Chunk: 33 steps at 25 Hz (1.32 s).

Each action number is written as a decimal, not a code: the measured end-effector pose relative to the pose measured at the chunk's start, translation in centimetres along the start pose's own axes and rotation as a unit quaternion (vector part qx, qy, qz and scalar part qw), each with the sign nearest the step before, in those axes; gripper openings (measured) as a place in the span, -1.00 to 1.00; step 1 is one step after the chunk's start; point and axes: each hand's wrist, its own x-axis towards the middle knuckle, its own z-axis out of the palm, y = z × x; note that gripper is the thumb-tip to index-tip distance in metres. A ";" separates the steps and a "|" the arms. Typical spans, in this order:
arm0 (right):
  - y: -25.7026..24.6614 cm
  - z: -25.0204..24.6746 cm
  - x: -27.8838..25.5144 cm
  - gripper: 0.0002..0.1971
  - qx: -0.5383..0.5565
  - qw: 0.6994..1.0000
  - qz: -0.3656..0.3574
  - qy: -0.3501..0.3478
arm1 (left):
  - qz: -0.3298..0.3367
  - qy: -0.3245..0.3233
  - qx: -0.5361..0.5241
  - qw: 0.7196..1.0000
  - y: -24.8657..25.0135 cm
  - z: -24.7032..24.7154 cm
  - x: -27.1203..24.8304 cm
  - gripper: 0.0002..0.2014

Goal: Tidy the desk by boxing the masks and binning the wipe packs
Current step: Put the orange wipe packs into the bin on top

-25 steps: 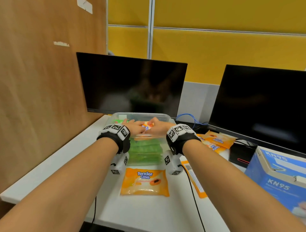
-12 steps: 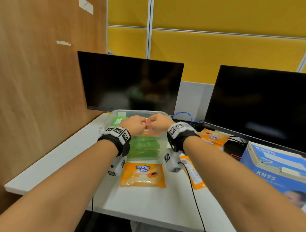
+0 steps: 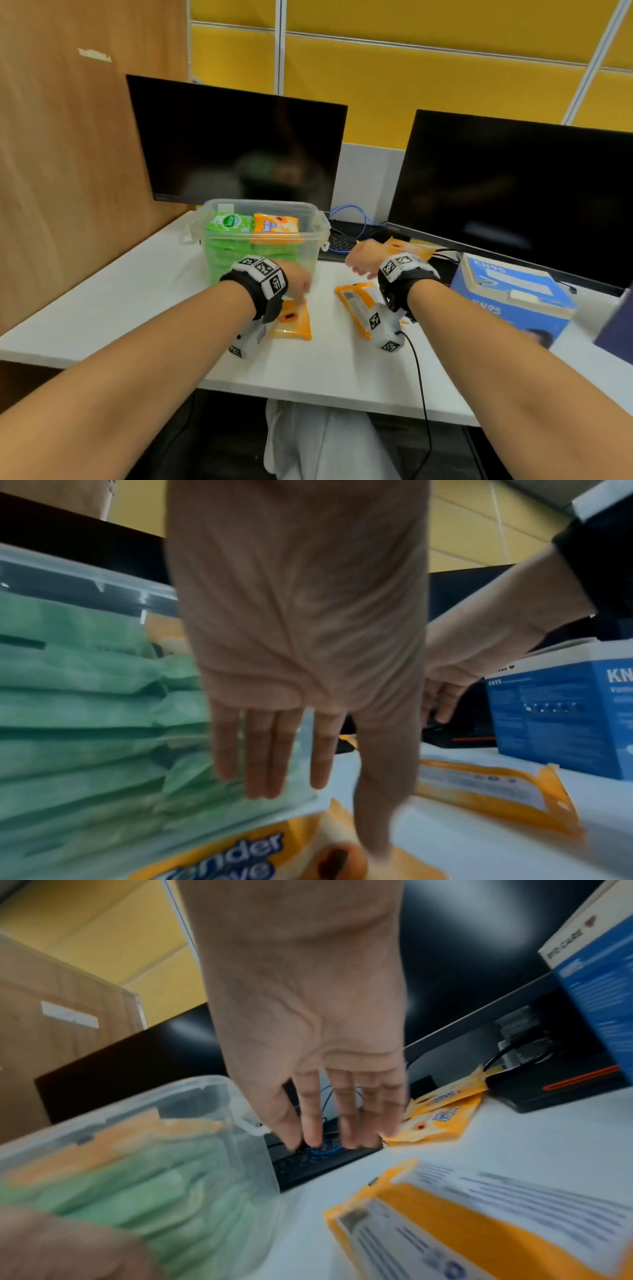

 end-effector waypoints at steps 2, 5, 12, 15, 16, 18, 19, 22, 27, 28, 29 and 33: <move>1.2 1.8 -0.8 -0.51 -0.159 0.984 0.022 -0.075 | -0.064 -0.093 0.066 0.991 -1.4 1.8 1.2 0.01; 2.7 3.3 -2.1 -0.21 -0.172 0.972 0.039 -0.152 | -0.084 -0.109 0.042 0.990 -3.2 4.3 3.0 0.33; 5.9 4.4 -3.0 -0.12 -0.116 0.987 0.075 -0.076 | -0.063 0.007 -0.119 0.991 2.9 4.9 2.2 -0.12; 7.1 2.9 -2.8 -0.69 0.307 0.945 0.108 -0.021 | -0.082 0.011 -0.315 0.946 4.9 4.3 4.3 -0.01; 7.5 2.7 -2.9 -0.78 0.438 0.890 0.130 -0.009 | -0.086 0.005 -0.408 0.909 5.7 3.7 4.6 0.03; 7.6 3.0 -3.3 -0.71 0.571 0.808 0.125 -0.072 | -0.088 0.003 -0.589 0.803 7.6 2.7 5.3 -0.01; 7.3 3.4 -3.5 -0.64 0.570 0.807 0.098 -0.120 | -0.078 0.013 -0.648 0.757 8.5 2.3 5.5 -0.12; 6.6 3.4 -3.1 -0.47 0.545 0.826 0.031 -0.137 | -0.021 0.061 -0.682 0.728 9.6 1.7 6.7 -0.28; 7.0 2.3 -1.0 -0.39 0.514 0.856 -0.060 0.018 | 0.014 0.192 -0.737 0.647 8.8 0.5 7.6 -0.22; 7.4 3.2 -0.4 -0.33 0.485 0.872 -0.069 0.030 | 0.016 0.191 -0.754 0.629 8.8 0.7 7.8 -0.31; 7.6 4.1 -0.4 -0.22 0.432 0.899 -0.064 0.026 | 0.027 0.171 -0.763 0.623 8.8 1.0 7.9 -0.41; 8.7 5.6 -0.6 -0.25 0.320 0.941 -0.108 0.029 | 0.028 0.125 -0.744 0.656 8.8 2.7 7.8 -0.42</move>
